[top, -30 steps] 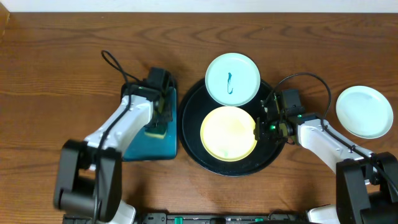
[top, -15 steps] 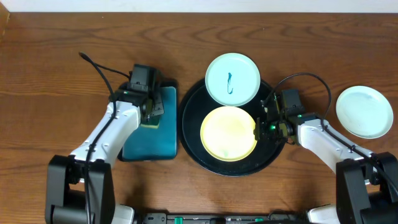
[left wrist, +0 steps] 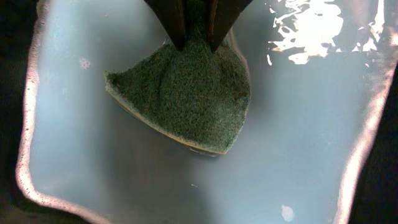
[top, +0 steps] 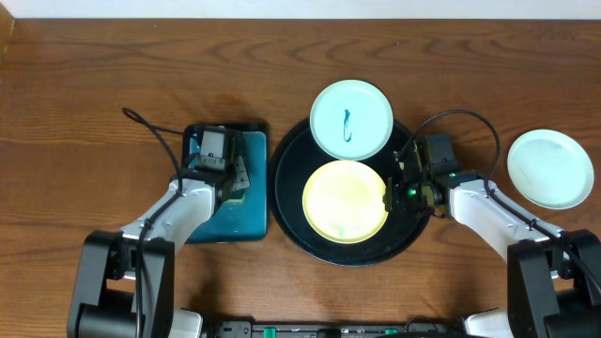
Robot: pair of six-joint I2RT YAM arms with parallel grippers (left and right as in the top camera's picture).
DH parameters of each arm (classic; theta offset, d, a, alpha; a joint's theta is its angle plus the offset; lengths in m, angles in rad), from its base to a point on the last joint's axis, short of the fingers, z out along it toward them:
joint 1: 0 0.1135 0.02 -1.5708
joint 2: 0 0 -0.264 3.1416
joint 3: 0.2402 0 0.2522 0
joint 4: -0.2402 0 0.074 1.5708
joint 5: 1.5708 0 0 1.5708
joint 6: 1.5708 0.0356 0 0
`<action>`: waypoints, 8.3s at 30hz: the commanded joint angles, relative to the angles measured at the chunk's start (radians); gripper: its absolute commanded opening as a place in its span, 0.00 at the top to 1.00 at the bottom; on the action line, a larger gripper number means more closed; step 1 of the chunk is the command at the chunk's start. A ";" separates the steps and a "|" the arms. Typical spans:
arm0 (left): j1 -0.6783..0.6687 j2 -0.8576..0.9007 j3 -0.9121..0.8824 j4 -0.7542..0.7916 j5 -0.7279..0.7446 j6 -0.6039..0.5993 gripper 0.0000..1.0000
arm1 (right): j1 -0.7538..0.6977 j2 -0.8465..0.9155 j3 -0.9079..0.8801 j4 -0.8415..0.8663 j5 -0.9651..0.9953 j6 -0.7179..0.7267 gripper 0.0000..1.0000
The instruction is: Clean dirty plates on tray and stack at the side
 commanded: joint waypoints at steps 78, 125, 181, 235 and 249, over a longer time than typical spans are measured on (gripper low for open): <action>0.002 -0.002 -0.003 -0.235 0.108 0.000 0.92 | 0.032 -0.192 0.093 -0.018 0.233 -0.120 0.99; 0.002 -0.002 -0.003 -0.235 0.108 0.000 0.92 | 0.804 -0.327 0.093 0.273 1.406 -0.874 0.99; 0.002 -0.002 -0.003 -0.235 0.108 0.000 0.92 | 0.315 -0.321 0.091 -0.044 0.922 0.327 0.99; 0.002 -0.002 -0.003 -0.235 0.108 0.000 0.92 | -0.946 -0.074 0.091 0.246 -0.367 0.243 0.40; 0.002 -0.002 -0.003 -0.239 0.108 0.000 0.92 | -0.511 -0.074 0.237 0.152 -0.412 -0.120 0.46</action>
